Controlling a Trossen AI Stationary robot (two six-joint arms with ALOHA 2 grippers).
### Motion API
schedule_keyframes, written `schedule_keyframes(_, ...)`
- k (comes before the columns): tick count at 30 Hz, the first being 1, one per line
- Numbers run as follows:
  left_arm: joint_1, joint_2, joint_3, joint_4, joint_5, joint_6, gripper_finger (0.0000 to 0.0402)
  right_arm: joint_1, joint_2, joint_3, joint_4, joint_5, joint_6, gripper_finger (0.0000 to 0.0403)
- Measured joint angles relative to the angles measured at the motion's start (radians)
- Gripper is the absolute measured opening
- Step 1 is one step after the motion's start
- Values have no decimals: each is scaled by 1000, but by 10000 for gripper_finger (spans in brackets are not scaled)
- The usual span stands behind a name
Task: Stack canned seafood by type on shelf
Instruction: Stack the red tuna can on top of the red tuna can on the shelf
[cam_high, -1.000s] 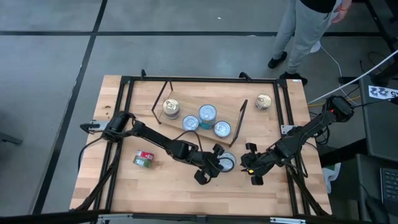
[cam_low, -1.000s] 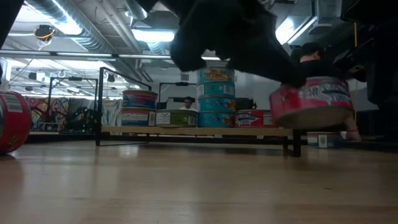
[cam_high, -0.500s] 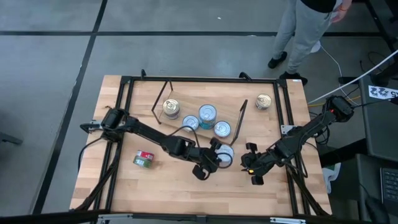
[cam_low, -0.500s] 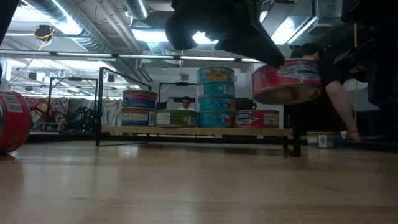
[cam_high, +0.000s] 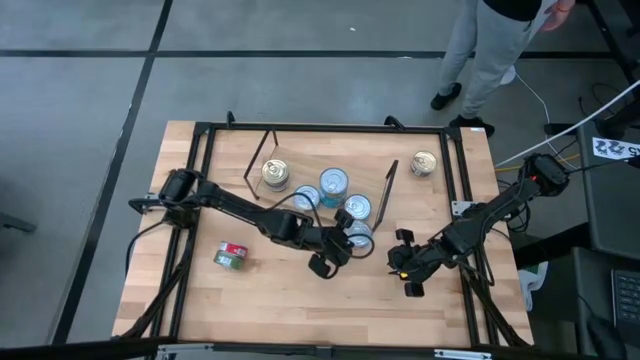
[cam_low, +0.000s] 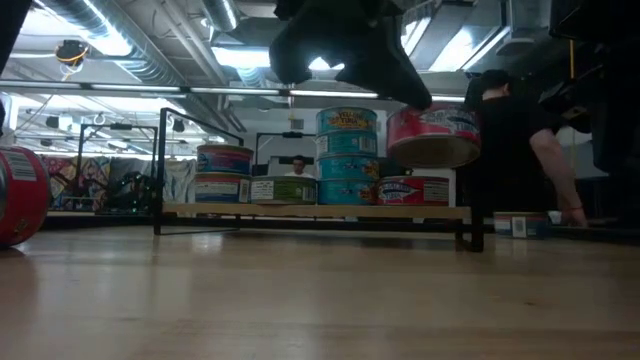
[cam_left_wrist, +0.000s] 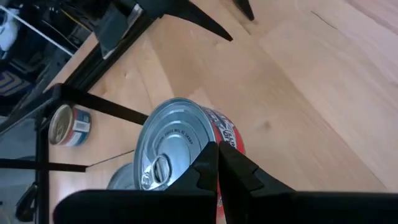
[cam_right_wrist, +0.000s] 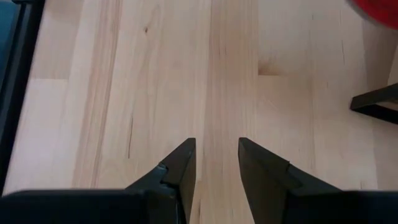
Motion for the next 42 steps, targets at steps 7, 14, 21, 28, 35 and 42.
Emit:
schedule_keyframes(7,20,-16,0,5,-43,34,0,0,0,0,0,0,0,121)
schedule_keyframes(14,58,-16,0,4,-43,51,0,0,0,0,0,0,0,121)
schedule_keyframes(21,114,-15,0,9,-41,67,0,0,0,0,0,1,0,121)
schedule_keyframes(28,146,-14,0,9,-40,66,0,0,0,0,0,1,0,121)
schedule_keyframes(35,154,-14,0,11,-11,51,0,0,0,0,0,1,0,121)
schedule_keyframes(42,161,2,-2,16,-10,45,0,0,0,0,1,1,0,121)
